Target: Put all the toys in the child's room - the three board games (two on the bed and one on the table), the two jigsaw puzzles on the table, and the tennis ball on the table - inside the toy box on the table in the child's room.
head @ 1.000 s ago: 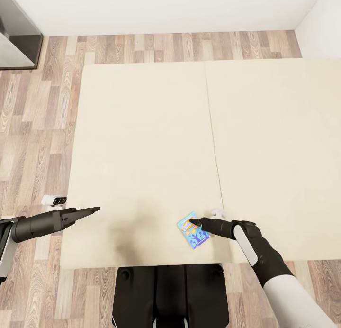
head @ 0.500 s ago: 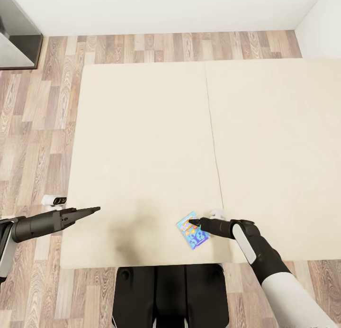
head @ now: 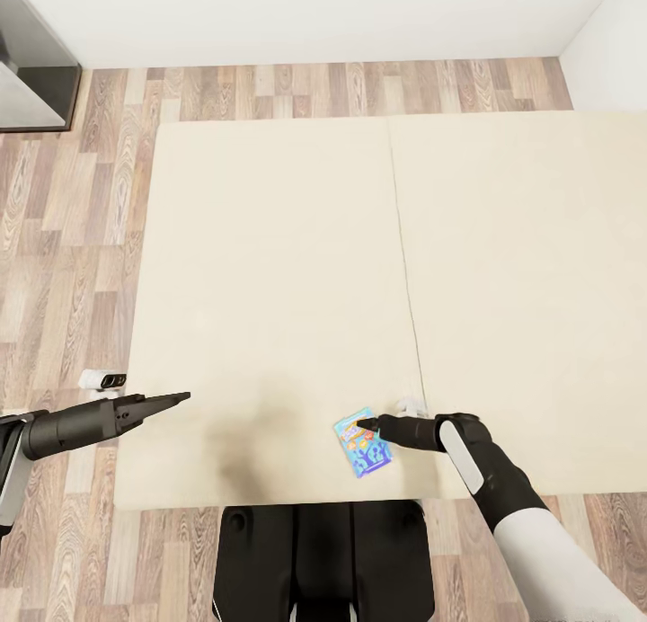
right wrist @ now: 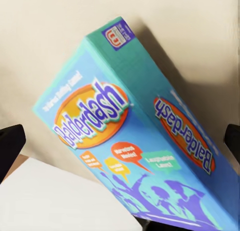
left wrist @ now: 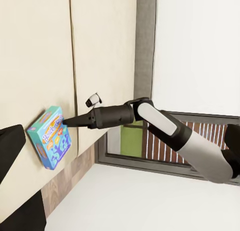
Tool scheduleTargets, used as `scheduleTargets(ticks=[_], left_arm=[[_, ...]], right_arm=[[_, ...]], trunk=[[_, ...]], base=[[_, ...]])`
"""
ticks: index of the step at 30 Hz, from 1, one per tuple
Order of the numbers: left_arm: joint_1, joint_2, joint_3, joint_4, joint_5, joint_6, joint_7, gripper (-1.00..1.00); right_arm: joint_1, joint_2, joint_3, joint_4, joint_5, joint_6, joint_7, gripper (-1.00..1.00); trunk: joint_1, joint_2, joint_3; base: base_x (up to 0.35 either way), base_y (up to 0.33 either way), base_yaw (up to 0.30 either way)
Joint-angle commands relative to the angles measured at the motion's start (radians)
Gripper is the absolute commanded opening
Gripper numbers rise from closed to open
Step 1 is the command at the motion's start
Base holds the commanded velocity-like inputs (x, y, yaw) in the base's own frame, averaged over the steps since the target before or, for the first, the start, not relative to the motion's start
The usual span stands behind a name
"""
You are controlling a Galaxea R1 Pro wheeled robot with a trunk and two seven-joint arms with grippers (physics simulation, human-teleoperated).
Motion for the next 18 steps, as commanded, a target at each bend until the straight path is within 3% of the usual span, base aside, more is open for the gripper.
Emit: scheduleTargets(ticks=[1, 18], left_arm=[[0.0, 0.0, 0.0, 0.0, -0.001, 0.011, -0.004, 1.0], [0.0, 0.002, 0.0, 0.0, 0.0, 0.011, -0.004, 1.0]], right_arm=[[-0.001, -0.001, 0.001, 0.0, 0.004, 0.004, 0.004, 1.0], [-0.005, -0.011, 0.003, 0.003, 0.004, 0.046, 0.002, 1.0]], trunk=[[0.001, -0.002, -0.001], [0.001, -0.002, -0.001]], base=[[0.0, 0.0, 0.0], [0.0, 0.0, 0.0]])
